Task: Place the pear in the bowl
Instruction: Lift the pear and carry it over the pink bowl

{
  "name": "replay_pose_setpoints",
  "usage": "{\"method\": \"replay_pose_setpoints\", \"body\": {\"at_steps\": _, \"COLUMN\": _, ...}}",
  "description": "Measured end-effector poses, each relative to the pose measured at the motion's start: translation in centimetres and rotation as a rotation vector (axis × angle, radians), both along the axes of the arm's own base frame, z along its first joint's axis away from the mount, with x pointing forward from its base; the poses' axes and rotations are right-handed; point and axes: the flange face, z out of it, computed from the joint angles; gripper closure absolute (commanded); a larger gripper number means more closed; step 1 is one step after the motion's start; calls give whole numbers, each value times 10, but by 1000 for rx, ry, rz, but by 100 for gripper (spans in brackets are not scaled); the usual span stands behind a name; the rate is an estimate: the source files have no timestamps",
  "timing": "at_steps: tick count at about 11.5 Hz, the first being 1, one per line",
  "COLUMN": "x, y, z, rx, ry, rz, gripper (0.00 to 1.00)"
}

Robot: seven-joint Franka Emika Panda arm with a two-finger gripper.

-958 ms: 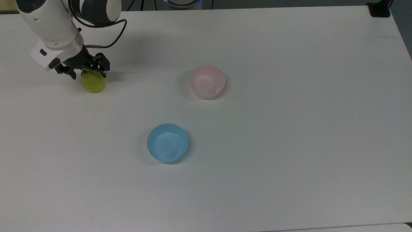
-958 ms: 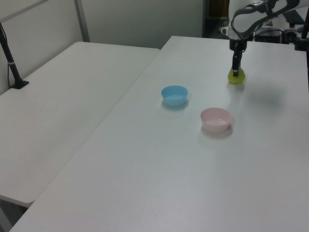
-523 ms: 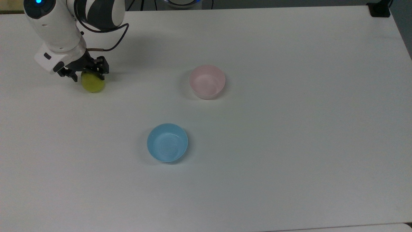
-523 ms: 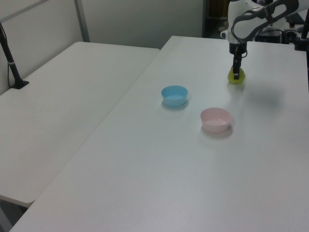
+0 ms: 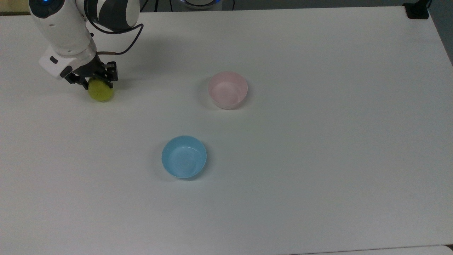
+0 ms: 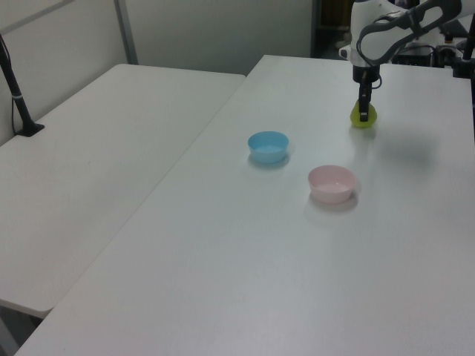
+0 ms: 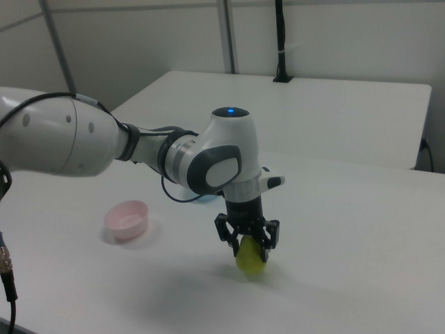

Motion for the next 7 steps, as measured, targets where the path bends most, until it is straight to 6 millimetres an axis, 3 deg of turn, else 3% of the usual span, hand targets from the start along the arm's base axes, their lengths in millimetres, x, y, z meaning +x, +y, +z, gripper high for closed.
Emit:
{"method": "replay_pose_setpoints", "body": {"at_steps": 3, "x": -1, "y": 16, "z": 36, "rx": -6, "ry": -11, "rz": 0, "gripper": 42}}
{"method": "replay_pose_setpoints", "body": {"at_steps": 7, "x": 15, "y": 98, "z": 78, "rx": -19, "ry": -39, "rz": -68, "gripper": 42}}
